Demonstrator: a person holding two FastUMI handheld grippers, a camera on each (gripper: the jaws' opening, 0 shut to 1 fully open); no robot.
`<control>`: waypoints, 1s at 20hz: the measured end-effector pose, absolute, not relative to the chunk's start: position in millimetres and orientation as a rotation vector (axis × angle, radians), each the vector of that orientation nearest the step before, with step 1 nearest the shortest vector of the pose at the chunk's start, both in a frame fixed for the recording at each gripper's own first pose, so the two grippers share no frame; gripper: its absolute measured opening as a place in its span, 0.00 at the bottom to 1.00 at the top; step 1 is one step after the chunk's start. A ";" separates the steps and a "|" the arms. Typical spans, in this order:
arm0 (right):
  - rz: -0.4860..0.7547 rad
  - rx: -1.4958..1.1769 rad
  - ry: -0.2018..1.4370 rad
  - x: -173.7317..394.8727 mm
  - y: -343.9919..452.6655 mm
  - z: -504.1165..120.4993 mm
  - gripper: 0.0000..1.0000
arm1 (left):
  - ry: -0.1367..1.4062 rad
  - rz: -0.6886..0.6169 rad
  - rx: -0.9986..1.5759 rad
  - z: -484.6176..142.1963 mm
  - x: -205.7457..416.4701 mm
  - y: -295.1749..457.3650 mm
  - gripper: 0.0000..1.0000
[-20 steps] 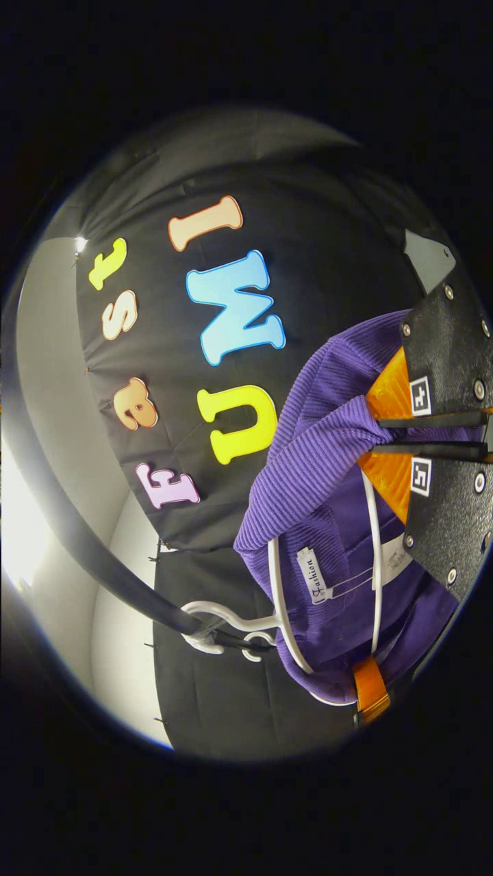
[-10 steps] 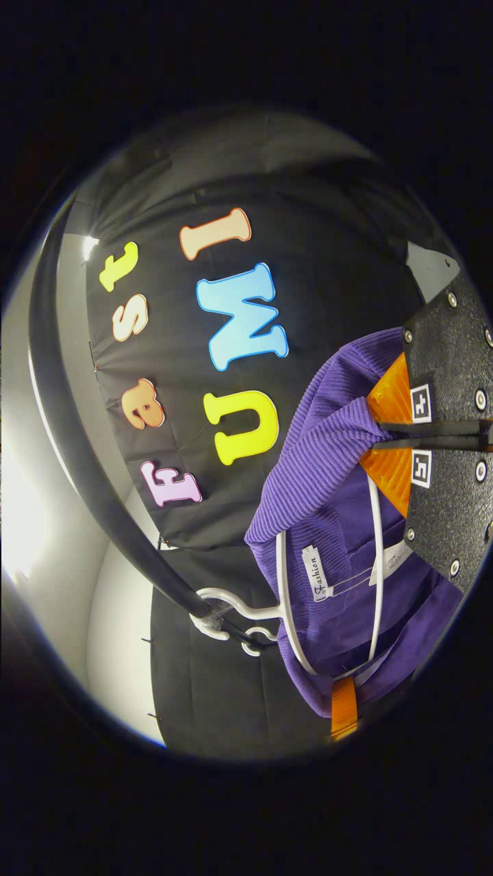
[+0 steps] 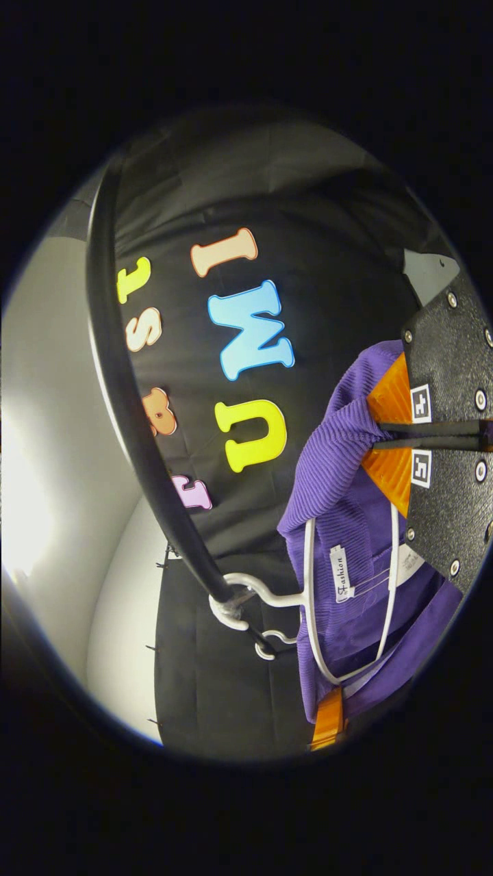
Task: Grasp the clothes on the hanger with both hands and then place them into the laundry hamper below.
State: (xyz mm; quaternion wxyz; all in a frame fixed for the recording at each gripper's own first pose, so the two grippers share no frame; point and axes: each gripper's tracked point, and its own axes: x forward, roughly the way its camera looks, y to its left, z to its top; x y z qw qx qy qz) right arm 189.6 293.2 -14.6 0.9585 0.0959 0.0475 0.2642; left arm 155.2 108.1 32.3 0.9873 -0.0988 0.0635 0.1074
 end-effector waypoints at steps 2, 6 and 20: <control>0.526 0.196 0.084 184.6 298.4 -8.5 0.00 | 0.115 0.207 -0.193 44.9 147.5 120.4 0.00; 0.515 0.183 0.065 174.1 307.7 -0.6 0.00 | 0.109 0.195 -0.200 56.6 135.1 149.4 0.01; 0.446 0.130 0.001 161.0 326.0 21.3 0.00 | 0.187 0.145 -0.177 -3.4 119.5 216.6 0.01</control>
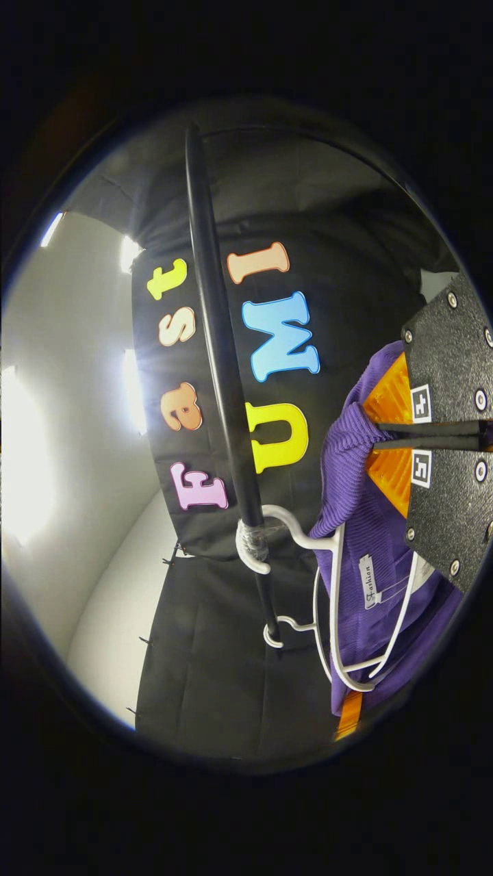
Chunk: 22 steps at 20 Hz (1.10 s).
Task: Grasp the clothes on the hanger with both hands and then place them into the laundry hamper below.
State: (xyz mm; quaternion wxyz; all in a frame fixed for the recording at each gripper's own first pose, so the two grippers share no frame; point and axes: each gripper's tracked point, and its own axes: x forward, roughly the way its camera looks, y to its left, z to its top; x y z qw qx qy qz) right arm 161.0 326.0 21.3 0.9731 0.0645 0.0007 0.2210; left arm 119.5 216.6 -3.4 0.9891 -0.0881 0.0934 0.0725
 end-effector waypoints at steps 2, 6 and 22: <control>0.437 0.121 0.002 159.7 324.1 22.1 0.00 | 0.183 0.140 -0.184 -14.0 121.9 213.7 0.01; 0.437 0.142 0.008 159.3 322.2 24.5 0.00 | 0.135 0.116 -0.240 -32.4 122.1 208.1 0.01; 0.393 0.116 -0.026 209.6 276.5 23.9 0.00 | 0.129 0.107 -0.142 -77.9 152.2 124.1 0.01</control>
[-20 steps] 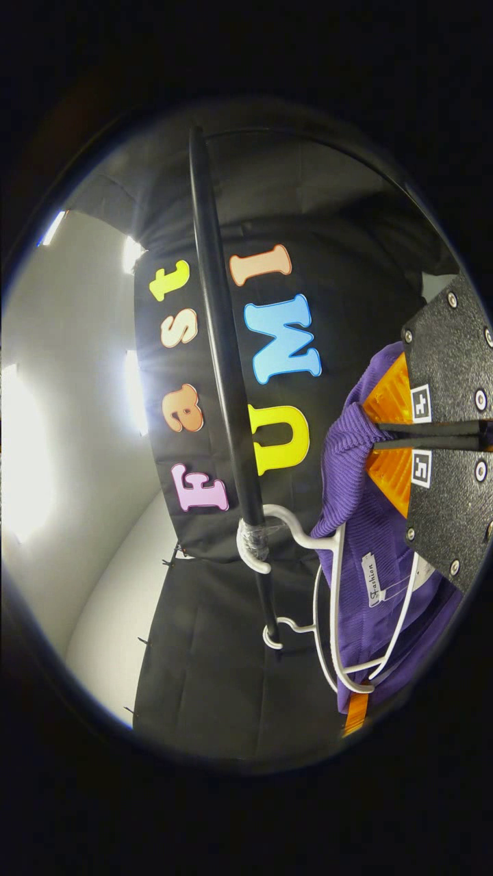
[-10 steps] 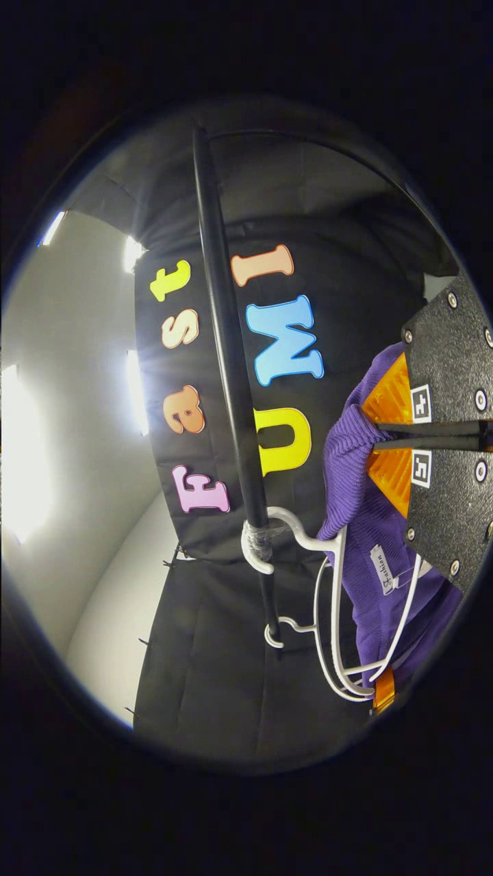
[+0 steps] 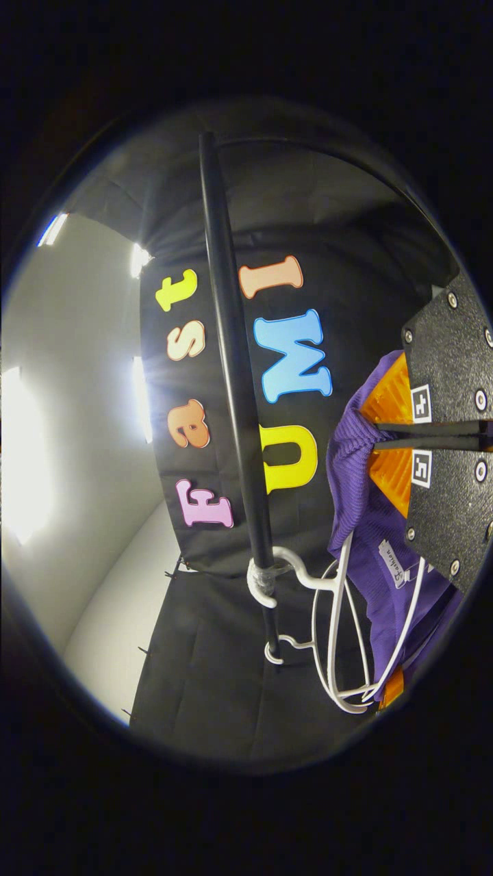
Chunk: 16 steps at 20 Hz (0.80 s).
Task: Grasp the clothes on the hanger with both hands and then place them into the laundry hamper below.
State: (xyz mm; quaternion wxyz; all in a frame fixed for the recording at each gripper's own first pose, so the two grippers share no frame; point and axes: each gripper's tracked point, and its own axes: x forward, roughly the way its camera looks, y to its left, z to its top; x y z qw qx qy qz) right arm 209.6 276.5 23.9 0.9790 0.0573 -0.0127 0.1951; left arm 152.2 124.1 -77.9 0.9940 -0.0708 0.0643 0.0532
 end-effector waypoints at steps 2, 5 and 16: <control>0.374 0.116 -0.025 217.7 261.8 21.1 0.00 | 0.123 0.099 -0.129 -76.8 160.4 112.1 0.01; 0.346 0.096 -0.044 228.7 240.2 19.2 0.00 | 0.129 0.089 -0.117 -82.2 176.8 95.6 0.01; 0.270 0.096 -0.002 264.8 166.4 -15.5 0.00 | 0.166 0.062 -0.099 -105.4 225.4 30.6 0.01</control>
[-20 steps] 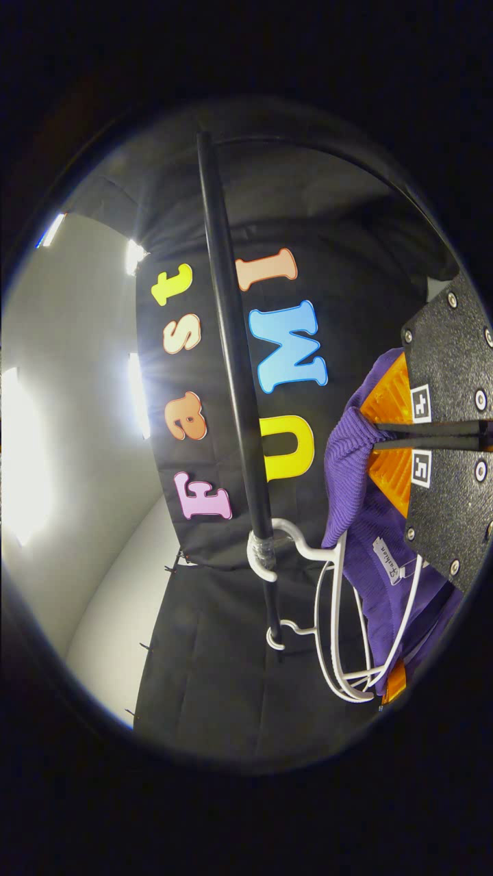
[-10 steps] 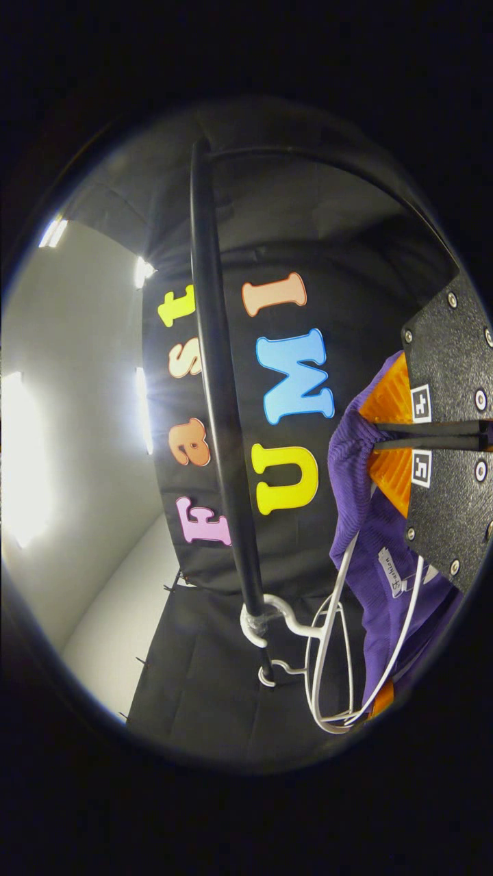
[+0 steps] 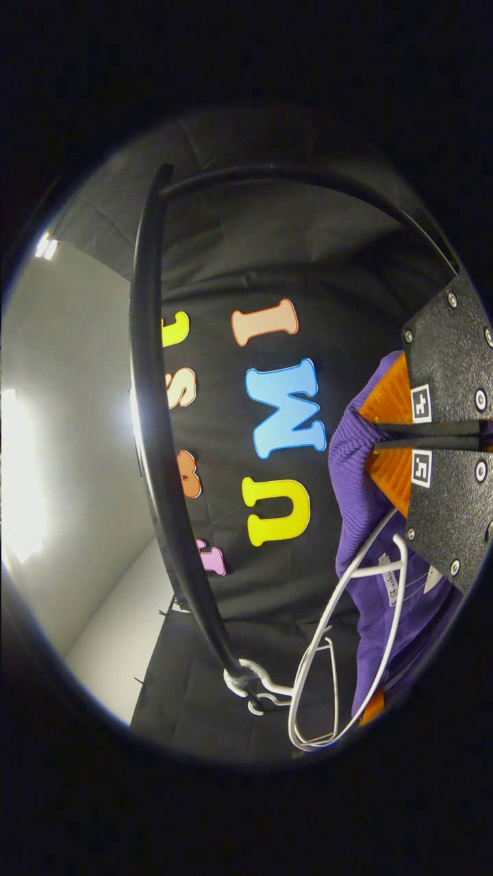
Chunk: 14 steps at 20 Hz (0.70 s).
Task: Grasp the clothes on the hanger with both hands and then place them into the laundry hamper below.
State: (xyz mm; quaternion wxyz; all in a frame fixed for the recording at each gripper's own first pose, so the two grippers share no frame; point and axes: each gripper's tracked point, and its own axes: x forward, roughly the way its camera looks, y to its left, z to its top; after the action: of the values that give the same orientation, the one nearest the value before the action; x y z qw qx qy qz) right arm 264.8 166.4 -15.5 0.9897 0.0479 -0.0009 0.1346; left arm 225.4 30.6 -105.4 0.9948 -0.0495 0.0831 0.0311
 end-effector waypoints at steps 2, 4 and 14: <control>0.272 0.100 0.017 269.0 156.0 -25.2 0.00 | 0.181 0.066 -0.094 -110.9 235.5 17.7 0.01; 0.274 0.105 0.040 273.2 146.5 -37.4 0.00 | 0.200 0.068 -0.092 -119.8 241.9 7.1 0.06; 0.241 0.084 0.164 250.7 102.1 -89.2 0.00 | 0.285 0.019 -0.082 -148.6 222.9 -30.1 0.01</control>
State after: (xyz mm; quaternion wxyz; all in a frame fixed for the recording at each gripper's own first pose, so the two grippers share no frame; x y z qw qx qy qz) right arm 250.7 102.1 -89.2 0.9885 0.0420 0.0817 0.1202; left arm 222.9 -30.1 -148.6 0.9890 -0.0409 0.1421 0.0097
